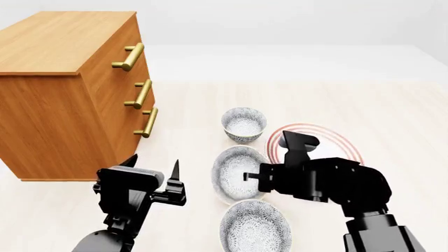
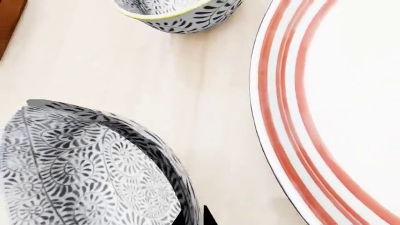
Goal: Stack the bowl in the middle on the bowl at the back.
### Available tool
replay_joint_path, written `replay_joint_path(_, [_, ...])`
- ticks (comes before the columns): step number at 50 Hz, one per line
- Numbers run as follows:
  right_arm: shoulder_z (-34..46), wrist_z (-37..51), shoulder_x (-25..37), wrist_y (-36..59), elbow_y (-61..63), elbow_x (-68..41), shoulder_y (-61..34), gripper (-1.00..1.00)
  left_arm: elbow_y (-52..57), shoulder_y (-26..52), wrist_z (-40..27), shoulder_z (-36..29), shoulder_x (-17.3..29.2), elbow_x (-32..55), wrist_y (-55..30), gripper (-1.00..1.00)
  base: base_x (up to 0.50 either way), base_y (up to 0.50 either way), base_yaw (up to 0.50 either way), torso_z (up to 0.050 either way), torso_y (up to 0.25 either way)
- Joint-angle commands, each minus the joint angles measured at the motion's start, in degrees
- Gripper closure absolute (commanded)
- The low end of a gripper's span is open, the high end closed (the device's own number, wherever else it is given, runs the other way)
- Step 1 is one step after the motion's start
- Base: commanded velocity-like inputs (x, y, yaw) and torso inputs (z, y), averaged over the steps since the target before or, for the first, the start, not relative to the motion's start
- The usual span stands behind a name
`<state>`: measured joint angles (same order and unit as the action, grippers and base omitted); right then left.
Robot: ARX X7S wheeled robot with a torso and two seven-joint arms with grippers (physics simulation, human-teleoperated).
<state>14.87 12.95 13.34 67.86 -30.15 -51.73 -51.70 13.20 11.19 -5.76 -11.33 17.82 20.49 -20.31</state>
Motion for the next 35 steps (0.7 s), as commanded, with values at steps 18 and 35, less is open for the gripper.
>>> replay_joint_path(18, [0.3, -1.8, -1.6, -4.4, 0.9, -1.4, -4.5, 1.00, 0.5, -0.4, -0.6, -0.1, 0.4, 0.8, 0.2, -1.00, 0.00, 0.00, 0.00, 0.000, 0.000])
replay_joint_path(35, [-3.7, 3.7, 0.4, -2.5, 9.6, -4.8, -5.8, 1.00, 1.7, -0.1, -1.3, -0.1, 0.8, 1.2, -0.4, -1.00, 0.00, 0.00, 0.00, 0.000, 0.000])
